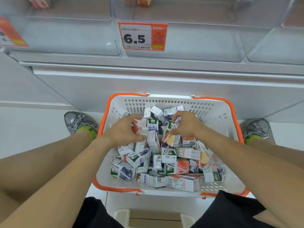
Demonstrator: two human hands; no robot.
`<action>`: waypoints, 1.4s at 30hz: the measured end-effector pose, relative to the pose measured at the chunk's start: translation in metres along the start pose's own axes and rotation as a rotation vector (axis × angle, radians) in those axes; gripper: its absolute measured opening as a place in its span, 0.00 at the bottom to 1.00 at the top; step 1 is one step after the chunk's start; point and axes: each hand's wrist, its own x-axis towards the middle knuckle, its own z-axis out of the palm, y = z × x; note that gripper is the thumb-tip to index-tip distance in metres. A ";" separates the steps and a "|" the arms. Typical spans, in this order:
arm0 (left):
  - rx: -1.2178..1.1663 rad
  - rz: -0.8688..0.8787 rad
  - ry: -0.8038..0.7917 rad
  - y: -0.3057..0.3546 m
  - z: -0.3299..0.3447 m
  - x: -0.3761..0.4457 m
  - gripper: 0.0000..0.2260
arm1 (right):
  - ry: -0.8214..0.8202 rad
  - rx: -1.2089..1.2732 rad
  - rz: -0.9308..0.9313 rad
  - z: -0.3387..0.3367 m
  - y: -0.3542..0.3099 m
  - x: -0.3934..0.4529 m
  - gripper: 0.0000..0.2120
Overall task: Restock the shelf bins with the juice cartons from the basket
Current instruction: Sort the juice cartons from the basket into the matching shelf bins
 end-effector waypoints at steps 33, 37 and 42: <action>-0.717 0.254 0.214 0.115 -0.139 -0.063 0.37 | -0.227 0.816 -0.335 -0.158 -0.127 -0.084 0.24; -0.756 0.493 0.375 0.131 -0.175 -0.064 0.35 | -0.105 1.017 -0.441 -0.191 -0.149 -0.097 0.16; -0.916 0.533 0.527 0.135 -0.186 -0.042 0.26 | 0.301 0.885 -0.350 -0.231 -0.184 -0.052 0.10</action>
